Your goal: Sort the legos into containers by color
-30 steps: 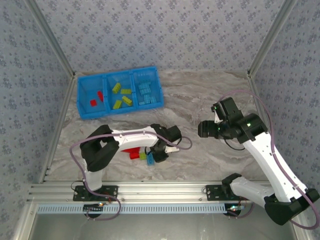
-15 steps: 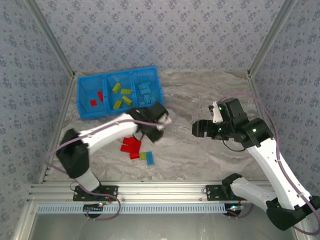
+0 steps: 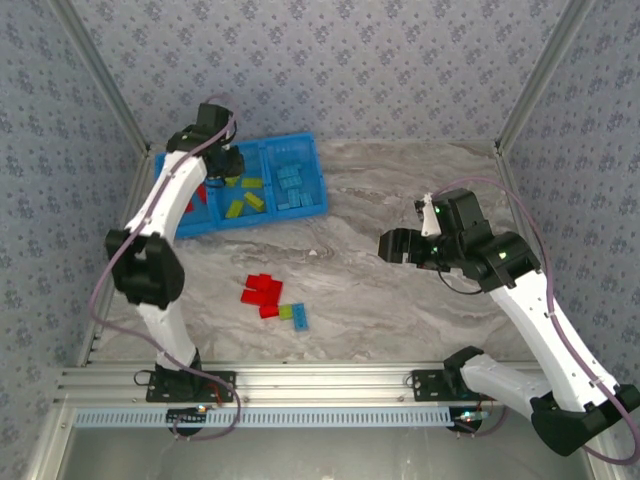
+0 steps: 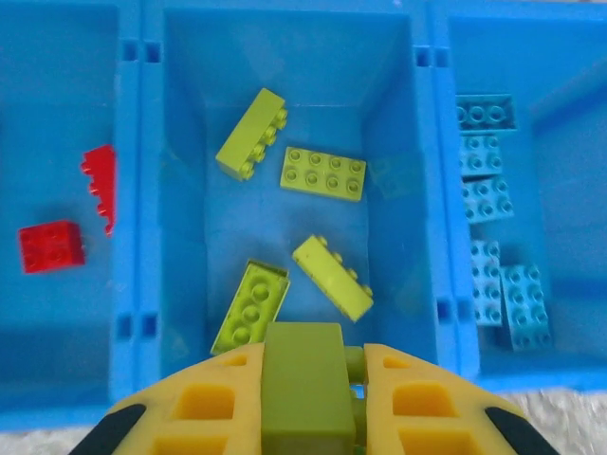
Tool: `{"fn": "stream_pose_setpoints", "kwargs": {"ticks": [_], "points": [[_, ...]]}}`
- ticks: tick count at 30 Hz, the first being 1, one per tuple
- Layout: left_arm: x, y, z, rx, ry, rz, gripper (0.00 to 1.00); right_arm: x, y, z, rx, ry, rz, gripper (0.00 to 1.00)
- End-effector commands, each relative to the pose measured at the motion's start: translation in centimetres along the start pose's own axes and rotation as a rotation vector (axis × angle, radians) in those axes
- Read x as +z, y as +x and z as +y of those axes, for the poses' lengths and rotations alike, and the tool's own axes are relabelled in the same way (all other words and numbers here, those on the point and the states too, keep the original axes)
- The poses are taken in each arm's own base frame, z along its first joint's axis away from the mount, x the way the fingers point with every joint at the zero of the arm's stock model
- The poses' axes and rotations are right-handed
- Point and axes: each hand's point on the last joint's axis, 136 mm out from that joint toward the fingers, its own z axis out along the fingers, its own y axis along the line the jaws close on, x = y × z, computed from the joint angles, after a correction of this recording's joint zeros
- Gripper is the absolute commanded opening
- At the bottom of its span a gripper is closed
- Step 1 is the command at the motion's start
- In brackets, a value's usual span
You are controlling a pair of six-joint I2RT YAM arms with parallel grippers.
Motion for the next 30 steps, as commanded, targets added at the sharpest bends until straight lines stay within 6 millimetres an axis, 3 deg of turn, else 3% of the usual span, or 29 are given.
{"fn": "stream_pose_setpoints", "kwargs": {"ticks": [1, 5, 7, 11, 17, 21, 23, 26, 30], "points": [[0.8, -0.2, 0.0, -0.062, -0.008, 0.081, 0.3, -0.7, 0.2, -0.7, 0.038, 0.036, -0.002, 0.81], [-0.7, -1.8, -0.6, -0.08, 0.029, 0.039, 0.42, -0.2, 1.4, -1.1, 0.068, 0.042, 0.037, 0.81], [-2.5, -2.1, -1.3, -0.086, 0.074, 0.007, 0.44, 0.3, 2.0, -1.0, 0.067, 0.039, 0.055, 0.81], [-7.7, -0.6, -1.9, -0.057, 0.129, -0.045, 0.46, 1.7, 2.7, 0.2, 0.015, 0.038, 0.094, 0.81], [-14.5, 8.5, -1.0, 0.031, 0.144, -0.031, 0.47, 7.3, 7.0, 5.1, -0.157, 0.027, 0.289, 0.84], [-16.3, 16.2, 1.3, 0.028, 0.134, 0.061, 0.49, 11.8, 10.4, 8.3, -0.43, 0.069, 0.386, 0.89], [-16.7, 19.2, 2.5, 0.003, 0.127, 0.103, 0.5, 14.3, 12.2, 8.7, -0.566, 0.103, 0.409, 0.92], [-17.3, 22.0, 3.9, -0.04, 0.129, 0.119, 0.54, 17.6, 14.2, 9.7, -0.648, 0.092, 0.459, 0.97], [-17.4, 23.8, 4.2, -0.051, 0.17, 0.134, 0.71, 21.0, 14.4, 9.0, -0.703, 0.147, 0.442, 1.0]]}}
